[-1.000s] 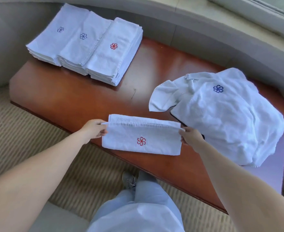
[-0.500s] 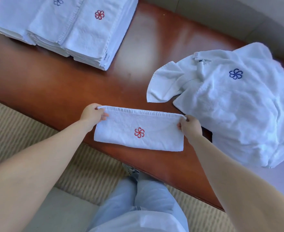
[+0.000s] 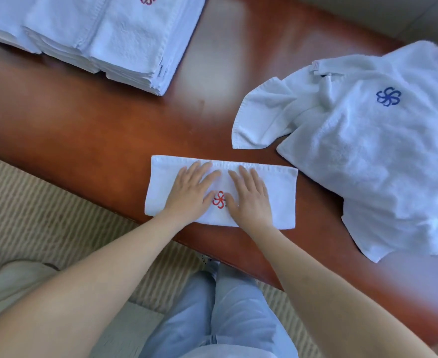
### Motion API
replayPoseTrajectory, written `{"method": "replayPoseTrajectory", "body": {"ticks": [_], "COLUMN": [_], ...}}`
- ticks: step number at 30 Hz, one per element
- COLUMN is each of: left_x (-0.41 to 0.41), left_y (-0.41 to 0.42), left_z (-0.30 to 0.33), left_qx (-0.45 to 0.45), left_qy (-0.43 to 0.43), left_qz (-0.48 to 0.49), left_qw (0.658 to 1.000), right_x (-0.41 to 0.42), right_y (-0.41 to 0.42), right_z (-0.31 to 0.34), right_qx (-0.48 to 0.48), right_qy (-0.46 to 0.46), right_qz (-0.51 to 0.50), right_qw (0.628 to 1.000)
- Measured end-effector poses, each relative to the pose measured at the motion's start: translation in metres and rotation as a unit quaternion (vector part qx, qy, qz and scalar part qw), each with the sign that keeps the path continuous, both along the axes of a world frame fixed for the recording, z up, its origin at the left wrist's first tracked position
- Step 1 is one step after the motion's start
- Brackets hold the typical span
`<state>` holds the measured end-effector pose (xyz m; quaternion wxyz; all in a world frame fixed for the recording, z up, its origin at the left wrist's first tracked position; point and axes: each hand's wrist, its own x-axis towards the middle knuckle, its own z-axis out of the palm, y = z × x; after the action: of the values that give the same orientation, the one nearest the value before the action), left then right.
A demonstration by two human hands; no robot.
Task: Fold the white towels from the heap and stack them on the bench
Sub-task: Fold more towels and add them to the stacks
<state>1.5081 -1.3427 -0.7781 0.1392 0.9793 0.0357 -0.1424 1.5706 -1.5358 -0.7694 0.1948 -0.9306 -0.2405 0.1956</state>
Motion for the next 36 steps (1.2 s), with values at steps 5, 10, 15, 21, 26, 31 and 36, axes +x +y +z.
{"method": "replayPoseTrajectory", "body": {"ticks": [5,10,15,21,26,31,36], "left_x": [-0.02,-0.026,-0.046,-0.045,-0.027,0.015,0.071], "left_y": [0.006,0.02,0.058,0.058,0.042,-0.003,-0.072], "left_z": [-0.044,-0.036,-0.042,-0.039,0.002,0.039,0.048], "left_qx": [0.083,0.085,0.078,0.105,0.145,0.086,0.04], "left_qy": [-0.074,-0.057,-0.089,-0.031,0.136,0.133,0.147], "left_qz": [-0.04,-0.049,-0.038,-0.064,-0.056,-0.107,-0.158], "left_qw": [0.993,0.994,0.992,0.992,0.978,0.982,0.976], "right_x": [-0.015,-0.006,0.004,0.007,0.016,0.009,0.01], "right_y": [0.0,-0.023,-0.065,-0.06,-0.055,-0.074,-0.098], "right_z": [-0.043,-0.037,-0.042,-0.037,0.004,0.038,0.047], "right_qx": [-0.037,-0.063,-0.095,-0.14,-0.145,-0.084,-0.055], "right_qy": [-0.117,-0.111,-0.126,-0.075,0.023,0.147,0.265], "right_qz": [0.022,0.053,0.019,0.032,0.003,-0.186,-0.37], "right_qw": [0.992,0.99,0.987,0.987,0.989,0.968,0.889]}}
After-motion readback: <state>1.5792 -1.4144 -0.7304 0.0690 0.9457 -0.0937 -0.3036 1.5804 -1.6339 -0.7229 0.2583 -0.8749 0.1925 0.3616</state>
